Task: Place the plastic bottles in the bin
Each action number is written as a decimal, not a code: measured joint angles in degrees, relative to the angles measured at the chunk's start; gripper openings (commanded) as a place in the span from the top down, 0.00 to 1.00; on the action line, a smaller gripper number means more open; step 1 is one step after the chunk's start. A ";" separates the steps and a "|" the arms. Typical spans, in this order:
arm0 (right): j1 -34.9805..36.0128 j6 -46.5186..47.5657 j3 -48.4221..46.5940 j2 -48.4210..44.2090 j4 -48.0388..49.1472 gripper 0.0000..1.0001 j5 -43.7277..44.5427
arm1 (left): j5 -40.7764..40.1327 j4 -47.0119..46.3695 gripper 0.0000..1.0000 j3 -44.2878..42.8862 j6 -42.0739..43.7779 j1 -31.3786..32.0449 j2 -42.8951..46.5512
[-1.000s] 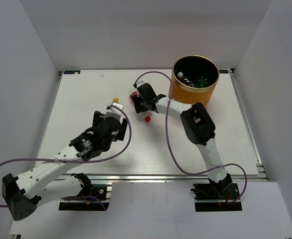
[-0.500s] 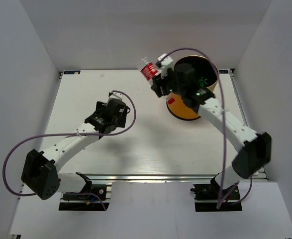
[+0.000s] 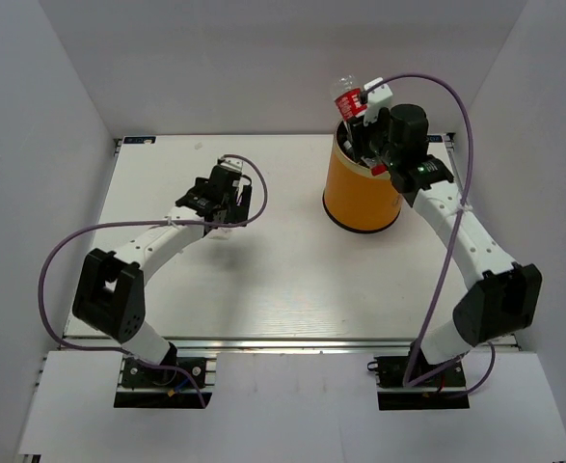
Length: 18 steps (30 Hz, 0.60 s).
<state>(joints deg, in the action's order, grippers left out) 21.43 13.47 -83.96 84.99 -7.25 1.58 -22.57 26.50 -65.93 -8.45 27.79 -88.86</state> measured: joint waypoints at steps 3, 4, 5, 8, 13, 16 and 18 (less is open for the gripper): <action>-2.82 0.55 -0.70 4.04 0.33 0.86 -0.48 | 1.60 -0.31 0.00 -0.61 0.94 -2.14 -2.45; -3.32 0.81 -1.03 4.74 0.87 0.78 -0.74 | 2.14 -0.42 0.00 -0.66 1.20 -2.91 -3.21; -3.89 1.29 -1.29 5.11 1.62 0.71 -1.57 | 2.54 -0.46 0.00 -0.72 1.46 -3.61 -3.91; -5.40 2.25 -1.53 5.95 2.73 0.52 -3.23 | 3.82 -0.98 0.00 -0.96 1.90 -5.16 -5.86; -7.65 3.45 -0.90 6.25 4.42 0.16 -5.68 | 5.62 -1.27 0.00 -2.03 2.51 -6.75 -7.98; -8.63 3.76 0.87 6.16 4.35 0.16 -7.15 | 6.56 -1.62 0.00 -3.43 3.04 -7.06 -9.31; -9.07 3.82 1.46 6.16 3.89 0.16 -7.93 | 7.08 -1.95 0.00 -4.00 3.15 -7.06 -10.14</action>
<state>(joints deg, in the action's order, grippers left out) 12.36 17.30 -82.50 91.15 -3.36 -6.35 -15.49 24.56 -69.93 -5.30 20.73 -99.00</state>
